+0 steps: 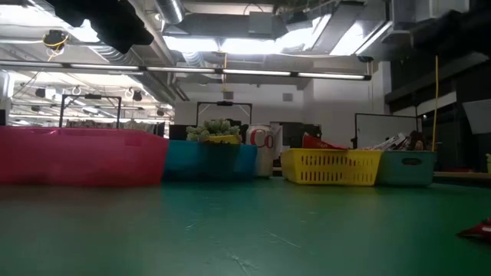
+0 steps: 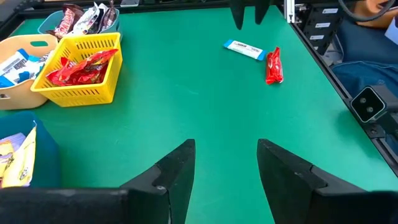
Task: Sort candy
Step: Put the blue chocolate bar into the orange bin
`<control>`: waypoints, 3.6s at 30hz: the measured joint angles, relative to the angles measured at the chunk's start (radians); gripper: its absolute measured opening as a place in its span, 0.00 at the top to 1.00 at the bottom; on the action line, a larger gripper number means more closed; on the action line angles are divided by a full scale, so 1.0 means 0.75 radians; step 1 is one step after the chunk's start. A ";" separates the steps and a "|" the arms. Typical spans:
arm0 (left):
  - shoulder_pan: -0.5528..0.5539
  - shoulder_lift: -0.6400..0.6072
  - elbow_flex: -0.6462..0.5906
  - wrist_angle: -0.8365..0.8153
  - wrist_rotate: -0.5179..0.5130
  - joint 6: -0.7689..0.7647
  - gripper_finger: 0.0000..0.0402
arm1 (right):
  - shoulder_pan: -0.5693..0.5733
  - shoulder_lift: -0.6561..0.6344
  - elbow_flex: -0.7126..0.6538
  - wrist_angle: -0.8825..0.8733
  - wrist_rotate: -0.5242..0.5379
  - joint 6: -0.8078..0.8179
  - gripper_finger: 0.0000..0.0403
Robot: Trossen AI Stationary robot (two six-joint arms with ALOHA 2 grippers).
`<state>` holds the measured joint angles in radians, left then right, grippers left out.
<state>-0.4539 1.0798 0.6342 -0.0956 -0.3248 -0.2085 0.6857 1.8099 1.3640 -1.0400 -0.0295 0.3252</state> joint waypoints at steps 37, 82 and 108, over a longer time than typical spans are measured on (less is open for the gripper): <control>0.000 0.000 0.001 0.002 -0.001 -0.002 0.60 | 0.011 0.005 -0.364 0.450 -0.059 -0.058 0.49; 0.000 0.000 0.001 0.002 -0.057 0.002 0.60 | 0.011 0.010 -0.332 0.482 -0.091 -0.056 0.76; 0.000 0.000 0.001 0.002 -0.076 0.002 0.60 | -0.072 0.007 -0.091 0.229 -0.044 -0.176 0.74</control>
<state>-0.4541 1.0798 0.6346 -0.0940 -0.3820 -0.2073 0.6315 1.8149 1.2961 -0.8684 -0.0627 0.1931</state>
